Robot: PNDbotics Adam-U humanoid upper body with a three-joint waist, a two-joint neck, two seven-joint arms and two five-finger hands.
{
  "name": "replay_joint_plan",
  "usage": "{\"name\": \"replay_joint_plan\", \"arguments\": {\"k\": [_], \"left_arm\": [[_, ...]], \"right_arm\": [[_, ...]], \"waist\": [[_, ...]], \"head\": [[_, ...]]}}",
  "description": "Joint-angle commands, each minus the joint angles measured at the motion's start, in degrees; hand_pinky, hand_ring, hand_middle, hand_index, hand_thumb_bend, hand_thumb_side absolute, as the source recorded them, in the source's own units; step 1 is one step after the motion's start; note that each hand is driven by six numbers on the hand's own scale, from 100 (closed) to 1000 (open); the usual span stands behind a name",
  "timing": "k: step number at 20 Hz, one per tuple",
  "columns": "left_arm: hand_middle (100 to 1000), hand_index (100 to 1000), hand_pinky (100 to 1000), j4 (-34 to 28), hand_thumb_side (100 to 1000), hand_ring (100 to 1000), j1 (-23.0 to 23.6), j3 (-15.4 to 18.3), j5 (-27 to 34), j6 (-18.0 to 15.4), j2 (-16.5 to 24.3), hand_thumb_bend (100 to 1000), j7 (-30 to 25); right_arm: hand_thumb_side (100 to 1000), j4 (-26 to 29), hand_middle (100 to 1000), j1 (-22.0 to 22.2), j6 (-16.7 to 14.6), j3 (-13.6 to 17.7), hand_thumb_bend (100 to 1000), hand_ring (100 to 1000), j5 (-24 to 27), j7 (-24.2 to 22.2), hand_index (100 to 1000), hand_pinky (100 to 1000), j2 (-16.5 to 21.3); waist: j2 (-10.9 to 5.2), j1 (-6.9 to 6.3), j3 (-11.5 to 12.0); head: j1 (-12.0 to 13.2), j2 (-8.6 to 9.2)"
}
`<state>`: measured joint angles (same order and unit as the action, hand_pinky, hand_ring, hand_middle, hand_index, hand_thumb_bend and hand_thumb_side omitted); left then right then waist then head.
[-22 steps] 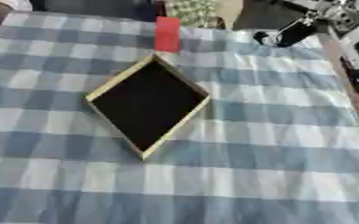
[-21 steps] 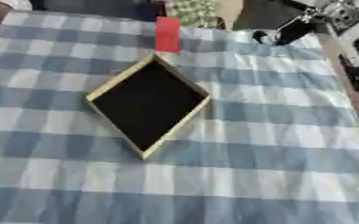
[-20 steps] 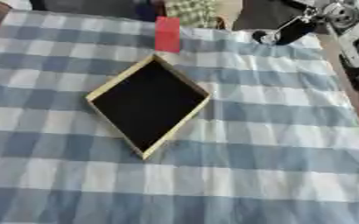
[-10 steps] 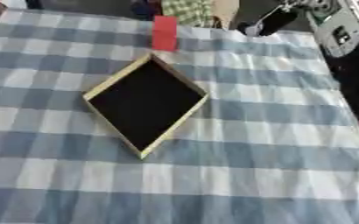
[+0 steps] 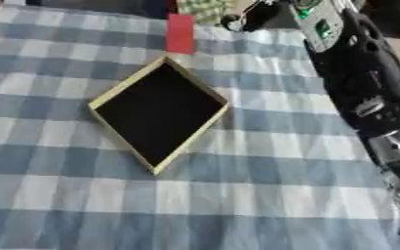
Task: Pick up objects on the table and place them in the box.
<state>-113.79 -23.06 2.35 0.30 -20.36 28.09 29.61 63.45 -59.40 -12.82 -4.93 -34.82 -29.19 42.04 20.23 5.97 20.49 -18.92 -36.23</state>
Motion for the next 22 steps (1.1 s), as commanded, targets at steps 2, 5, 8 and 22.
{"name": "replay_joint_plan", "arguments": {"k": [2, 5, 8, 22], "left_arm": [[822, 770, 805, -0.80, 801, 897, -0.30, 0.21, 0.06, -0.08, 0.38, 133, 0.18], [821, 768, 806, -0.80, 803, 882, -0.21, 0.28, 0.04, -0.02, 0.01, 133, 0.23], [821, 767, 806, -0.80, 803, 875, 0.01, 0.45, -0.13, 0.10, -0.25, 132, 0.40], [818, 762, 806, -0.80, 806, 869, 0.36, 0.41, -0.46, 0.39, -0.53, 128, 0.42]], "right_arm": [[152, -1.38, 880, -2.57, 0.20, 1.01, 256, 935, -2.02, -0.32, 961, 898, -0.53], [167, -3.29, 883, -3.67, 0.64, 1.58, 244, 936, -3.31, -0.36, 962, 897, -1.76], [178, -4.66, 884, -4.35, 0.58, 1.99, 235, 937, -4.14, -0.39, 962, 896, -2.63], [182, -9.11, 896, -7.05, -1.35, 2.37, 246, 952, -6.88, -3.32, 961, 923, -4.76]], "waist": [[-0.96, -0.23, 0.56], [-0.74, 0.02, 1.46], [-0.50, 0.24, 2.34], [0.05, 1.19, 4.23]], "head": [[-0.79, 0.51], [-1.36, 0.93], [-1.89, 1.36], [-3.91, 2.16]]}}
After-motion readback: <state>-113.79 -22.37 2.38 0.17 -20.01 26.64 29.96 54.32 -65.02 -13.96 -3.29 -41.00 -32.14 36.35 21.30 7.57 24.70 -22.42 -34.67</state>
